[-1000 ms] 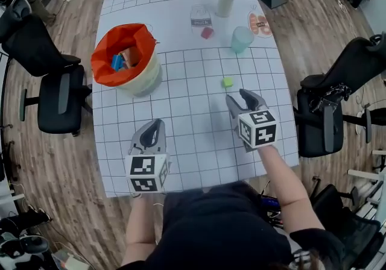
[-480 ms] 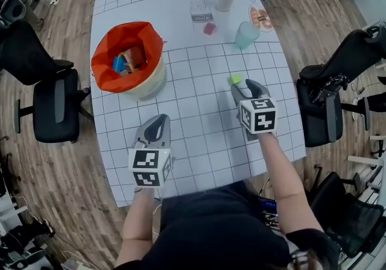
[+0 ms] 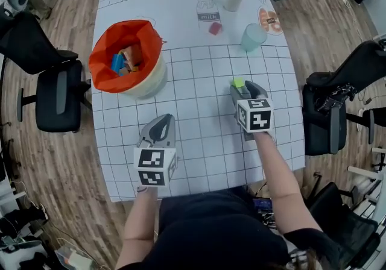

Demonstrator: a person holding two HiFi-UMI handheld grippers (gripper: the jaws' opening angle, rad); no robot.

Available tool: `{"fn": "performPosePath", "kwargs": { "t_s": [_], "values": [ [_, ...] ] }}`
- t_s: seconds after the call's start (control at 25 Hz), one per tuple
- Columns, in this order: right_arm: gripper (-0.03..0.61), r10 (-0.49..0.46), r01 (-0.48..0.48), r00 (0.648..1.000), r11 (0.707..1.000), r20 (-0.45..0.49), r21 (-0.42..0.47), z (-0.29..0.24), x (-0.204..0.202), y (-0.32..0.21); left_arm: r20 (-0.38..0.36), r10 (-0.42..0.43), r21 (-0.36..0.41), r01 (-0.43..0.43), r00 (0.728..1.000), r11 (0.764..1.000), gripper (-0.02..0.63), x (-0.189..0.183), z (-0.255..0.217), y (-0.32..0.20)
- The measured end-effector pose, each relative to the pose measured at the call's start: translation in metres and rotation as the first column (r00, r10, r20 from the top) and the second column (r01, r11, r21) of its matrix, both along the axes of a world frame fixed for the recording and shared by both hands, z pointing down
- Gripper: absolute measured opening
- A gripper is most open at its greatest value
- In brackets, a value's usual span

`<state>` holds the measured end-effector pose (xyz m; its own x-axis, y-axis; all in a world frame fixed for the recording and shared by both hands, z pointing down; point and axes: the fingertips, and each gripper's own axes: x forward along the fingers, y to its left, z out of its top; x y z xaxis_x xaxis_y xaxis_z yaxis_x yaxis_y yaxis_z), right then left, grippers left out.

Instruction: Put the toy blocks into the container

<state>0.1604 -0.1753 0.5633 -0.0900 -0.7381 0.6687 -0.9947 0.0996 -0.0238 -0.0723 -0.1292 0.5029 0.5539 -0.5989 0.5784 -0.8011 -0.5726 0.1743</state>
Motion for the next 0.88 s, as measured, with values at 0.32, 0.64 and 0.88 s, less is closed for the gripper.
{"fn": "performPosePath", "kwargs": {
  "t_s": [0.32, 0.64, 0.88],
  "values": [
    [0.155, -0.011, 0.011, 1.0, 1.0, -0.005, 0.005, 0.0, 0.004, -0.004, 0.012, -0.01, -0.02, 0.01, 1.0, 1.0, 0.028, 0.014, 0.005, 0.001],
    [0.153, -0.05, 0.05, 0.999, 0.998, -0.005, 0.04, -0.02, -0.002, 0.004, 0.008, -0.016, -0.001, 0.016, 1.0, 1.0, 0.028, 0.01, -0.005, 0.005],
    [0.153, -0.081, 0.082, 0.997, 0.993, -0.01, 0.087, -0.049, -0.017, 0.015, -0.007, -0.011, 0.029, 0.012, 1.0, 1.0, 0.028, 0.002, -0.02, 0.01]
  ]
}}
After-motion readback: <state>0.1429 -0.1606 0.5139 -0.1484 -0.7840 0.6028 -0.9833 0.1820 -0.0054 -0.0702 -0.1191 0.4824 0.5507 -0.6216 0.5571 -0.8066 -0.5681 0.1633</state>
